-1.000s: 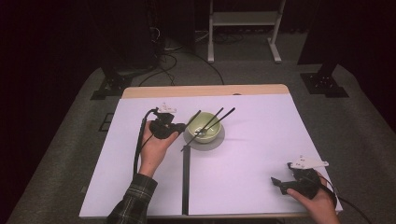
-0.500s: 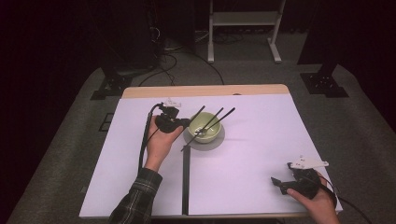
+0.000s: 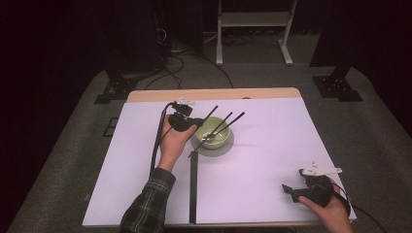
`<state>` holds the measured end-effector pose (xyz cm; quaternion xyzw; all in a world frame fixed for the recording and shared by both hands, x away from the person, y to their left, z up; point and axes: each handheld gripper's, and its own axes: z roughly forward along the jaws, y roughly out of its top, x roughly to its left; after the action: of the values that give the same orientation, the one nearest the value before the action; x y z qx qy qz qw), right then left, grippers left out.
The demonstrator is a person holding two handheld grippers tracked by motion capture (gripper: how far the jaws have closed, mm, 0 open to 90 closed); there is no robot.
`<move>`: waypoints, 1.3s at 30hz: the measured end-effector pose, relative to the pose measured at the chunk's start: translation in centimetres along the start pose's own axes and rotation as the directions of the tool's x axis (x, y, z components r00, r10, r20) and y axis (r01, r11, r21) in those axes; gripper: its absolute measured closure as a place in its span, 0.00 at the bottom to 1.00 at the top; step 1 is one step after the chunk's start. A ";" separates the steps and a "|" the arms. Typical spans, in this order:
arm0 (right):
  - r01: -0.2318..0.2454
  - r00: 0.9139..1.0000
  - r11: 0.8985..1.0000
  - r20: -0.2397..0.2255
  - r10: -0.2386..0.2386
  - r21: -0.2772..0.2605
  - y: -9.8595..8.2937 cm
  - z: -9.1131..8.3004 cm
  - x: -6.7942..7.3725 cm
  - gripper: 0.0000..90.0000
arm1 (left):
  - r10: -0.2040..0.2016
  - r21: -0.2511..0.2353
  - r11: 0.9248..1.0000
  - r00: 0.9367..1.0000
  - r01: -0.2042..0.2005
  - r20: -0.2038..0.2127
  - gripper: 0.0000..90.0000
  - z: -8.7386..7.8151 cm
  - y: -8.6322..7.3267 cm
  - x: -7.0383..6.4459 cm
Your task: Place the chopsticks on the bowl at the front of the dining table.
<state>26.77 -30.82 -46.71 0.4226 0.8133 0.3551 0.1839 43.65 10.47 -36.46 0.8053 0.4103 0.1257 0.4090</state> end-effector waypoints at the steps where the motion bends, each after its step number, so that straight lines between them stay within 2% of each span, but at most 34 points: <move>1: 0.000 1.000 1.000 0.000 0.000 0.000 0.0 0.0 0.0 0.12 | -0.001 -0.001 1.000 1.000 0.001 -0.001 0.96 0.1 0.1 0.0; 17: -0.001 1.000 1.000 -0.001 0.001 -0.001 0.0 0.0 0.0 0.12 | -0.026 0.014 1.000 1.000 0.026 -0.006 0.96 2.5 0.8 0.1; 24: -0.001 1.000 1.000 -0.001 0.001 -0.001 0.0 0.0 0.0 0.12 | -0.052 0.026 0.998 0.999 0.053 -0.012 0.96 3.3 0.7 0.4; 39: -0.001 1.000 1.000 -0.001 0.001 -0.001 0.0 0.0 0.0 0.12 | -0.059 0.034 0.998 0.998 0.060 -0.014 0.96 3.9 0.7 0.2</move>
<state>26.77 -30.83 -46.71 0.4226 0.8130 0.3560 0.1837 46.26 8.28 -38.44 0.7989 0.4389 0.1118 0.3958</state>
